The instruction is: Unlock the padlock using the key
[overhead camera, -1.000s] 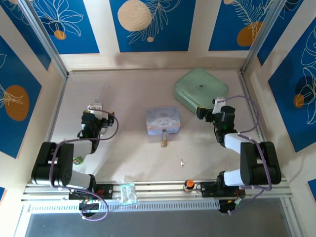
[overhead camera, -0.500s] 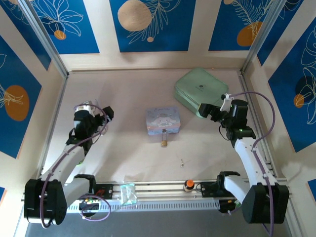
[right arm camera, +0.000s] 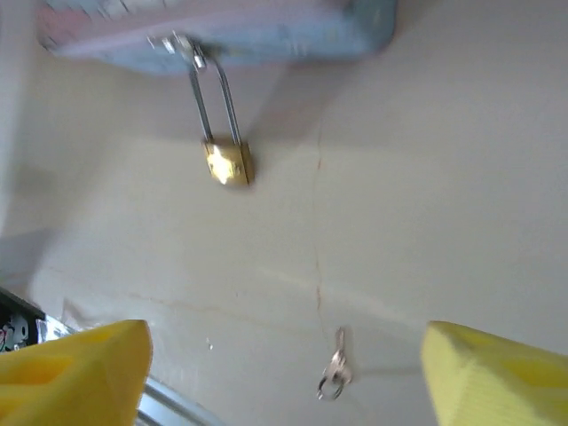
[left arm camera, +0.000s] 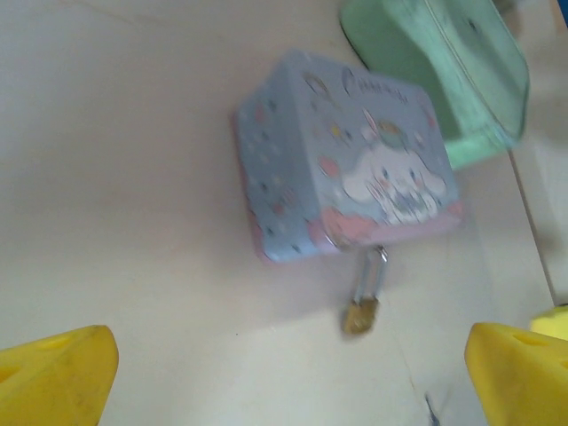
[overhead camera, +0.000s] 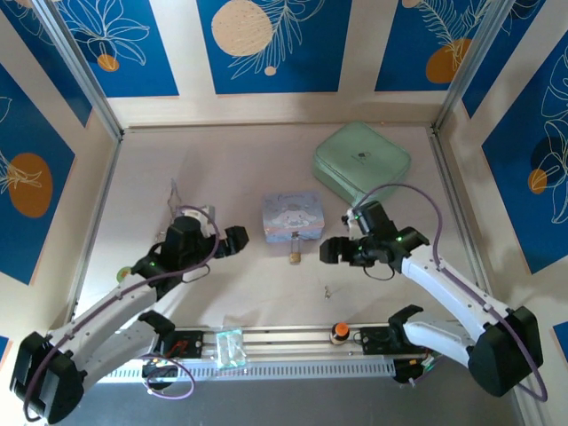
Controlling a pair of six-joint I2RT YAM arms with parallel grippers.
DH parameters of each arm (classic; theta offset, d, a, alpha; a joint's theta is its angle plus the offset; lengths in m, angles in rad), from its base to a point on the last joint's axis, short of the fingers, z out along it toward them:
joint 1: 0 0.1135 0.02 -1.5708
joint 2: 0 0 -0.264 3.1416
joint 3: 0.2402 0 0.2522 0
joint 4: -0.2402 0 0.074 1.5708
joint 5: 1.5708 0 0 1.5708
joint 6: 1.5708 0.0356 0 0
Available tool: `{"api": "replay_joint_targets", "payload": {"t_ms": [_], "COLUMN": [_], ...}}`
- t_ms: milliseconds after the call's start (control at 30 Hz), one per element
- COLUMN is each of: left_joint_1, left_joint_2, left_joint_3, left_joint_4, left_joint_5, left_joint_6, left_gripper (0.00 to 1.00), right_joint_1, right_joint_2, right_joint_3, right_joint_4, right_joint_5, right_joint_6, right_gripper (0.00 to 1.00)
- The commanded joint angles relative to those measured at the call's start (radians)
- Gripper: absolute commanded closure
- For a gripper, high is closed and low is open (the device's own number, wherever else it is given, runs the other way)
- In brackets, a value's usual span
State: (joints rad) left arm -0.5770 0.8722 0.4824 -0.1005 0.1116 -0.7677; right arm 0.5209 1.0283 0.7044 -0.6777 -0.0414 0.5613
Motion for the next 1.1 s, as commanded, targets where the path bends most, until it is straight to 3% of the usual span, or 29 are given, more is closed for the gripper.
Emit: {"api": "replay_joint_targets", "payload": {"t_ms": [0, 200, 400, 633, 1067], "left_joint_1": [-0.098, -0.263, -0.382, -0.405, -0.406], "left_joint_2": [0.012, 0.07, 0.138, 0.171, 0.164], "left_joint_3": [-0.02, -0.008, 0.009, 0.002, -0.021], "left_joint_4": [0.018, 0.052, 0.129, 0.164, 0.166], "left_joint_5": [-0.073, -0.177, -0.22, -0.23, -0.254], "left_joint_6": [-0.065, -0.112, -0.142, -0.158, -0.171], "left_gripper": [0.01, 0.01, 0.01, 0.0, 0.0], "right_joint_1": [0.088, 0.286, 0.373, 0.392, 0.428], "right_joint_2": [0.057, 0.164, 0.264, 0.287, 0.328], "right_joint_3": [-0.046, -0.062, -0.046, -0.039, -0.05], "right_joint_4": [-0.054, -0.044, -0.059, -0.06, -0.006], "right_joint_5": [0.049, 0.152, 0.229, 0.285, 0.267], "right_joint_6": [0.106, 0.222, 0.291, 0.307, 0.309], "right_gripper": [0.35, 0.41, 0.47, 0.56, 0.65]}}
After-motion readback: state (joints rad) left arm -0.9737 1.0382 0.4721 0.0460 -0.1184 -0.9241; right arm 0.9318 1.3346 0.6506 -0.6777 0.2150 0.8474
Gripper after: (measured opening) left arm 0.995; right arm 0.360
